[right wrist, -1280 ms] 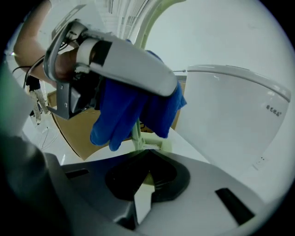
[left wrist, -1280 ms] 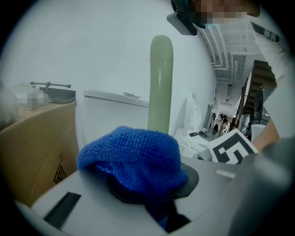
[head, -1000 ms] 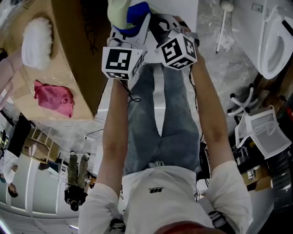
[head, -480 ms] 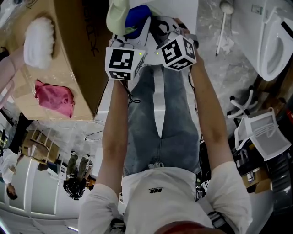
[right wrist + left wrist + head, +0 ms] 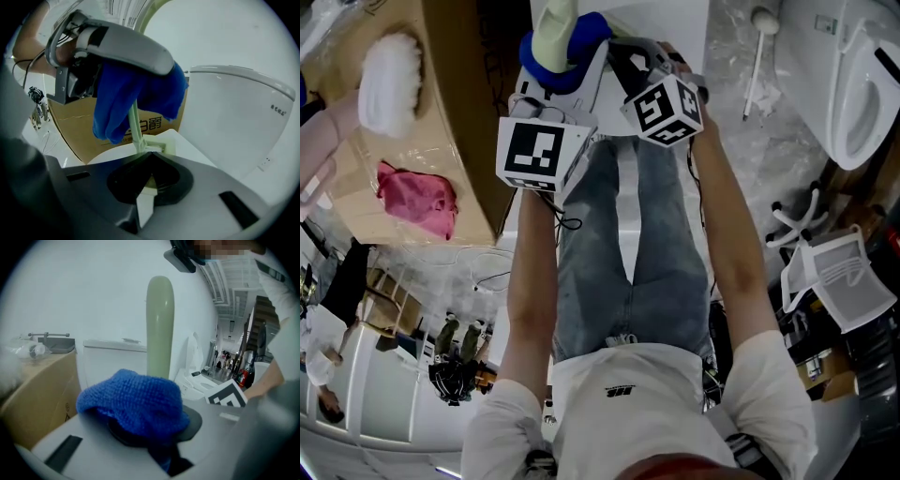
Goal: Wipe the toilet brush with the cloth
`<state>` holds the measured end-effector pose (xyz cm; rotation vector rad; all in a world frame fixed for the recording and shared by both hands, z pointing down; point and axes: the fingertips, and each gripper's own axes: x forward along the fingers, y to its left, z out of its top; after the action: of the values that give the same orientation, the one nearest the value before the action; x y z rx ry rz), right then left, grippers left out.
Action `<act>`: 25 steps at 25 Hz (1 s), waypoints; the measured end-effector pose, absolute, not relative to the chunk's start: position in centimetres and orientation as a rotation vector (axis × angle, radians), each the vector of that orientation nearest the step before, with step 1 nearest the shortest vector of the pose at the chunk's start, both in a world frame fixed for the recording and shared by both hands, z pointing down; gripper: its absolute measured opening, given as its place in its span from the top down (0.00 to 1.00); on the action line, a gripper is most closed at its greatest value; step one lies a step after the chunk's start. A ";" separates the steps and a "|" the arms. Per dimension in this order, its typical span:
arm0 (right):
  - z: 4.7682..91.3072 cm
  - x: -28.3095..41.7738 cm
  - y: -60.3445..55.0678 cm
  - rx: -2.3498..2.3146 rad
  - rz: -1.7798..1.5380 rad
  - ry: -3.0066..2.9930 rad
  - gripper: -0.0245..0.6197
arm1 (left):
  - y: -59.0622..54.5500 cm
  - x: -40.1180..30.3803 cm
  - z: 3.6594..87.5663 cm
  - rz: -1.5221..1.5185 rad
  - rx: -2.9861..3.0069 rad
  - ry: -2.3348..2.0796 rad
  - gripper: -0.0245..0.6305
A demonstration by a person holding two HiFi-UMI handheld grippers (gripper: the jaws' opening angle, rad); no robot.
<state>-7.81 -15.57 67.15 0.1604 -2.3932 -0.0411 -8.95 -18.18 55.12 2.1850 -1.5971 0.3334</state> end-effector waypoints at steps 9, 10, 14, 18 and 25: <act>67.2 -7.9 -15.6 0.160 -0.037 -2.385 0.97 | -18.8 -9.7 49.4 0.268 2.236 -1.618 0.85; 67.2 -7.9 -15.6 0.161 -0.037 -2.384 0.97 | -18.9 -9.8 48.8 0.267 2.243 -1.617 0.85; 67.2 -7.9 -15.6 0.166 -0.039 -2.381 0.97 | -18.9 -9.9 47.6 0.262 2.252 -1.611 0.83; 67.2 -7.9 -15.5 0.176 -0.039 -2.380 0.97 | -18.0 -9.7 47.8 0.199 2.238 -1.593 0.82; 67.2 -7.9 -15.5 0.205 -0.031 -2.376 0.97 | -17.1 -9.9 48.6 0.153 2.215 -1.594 0.78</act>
<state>-7.91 -15.53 67.20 0.2048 -2.3756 -0.0312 -9.90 -17.08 48.59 2.2146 -1.5939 0.1528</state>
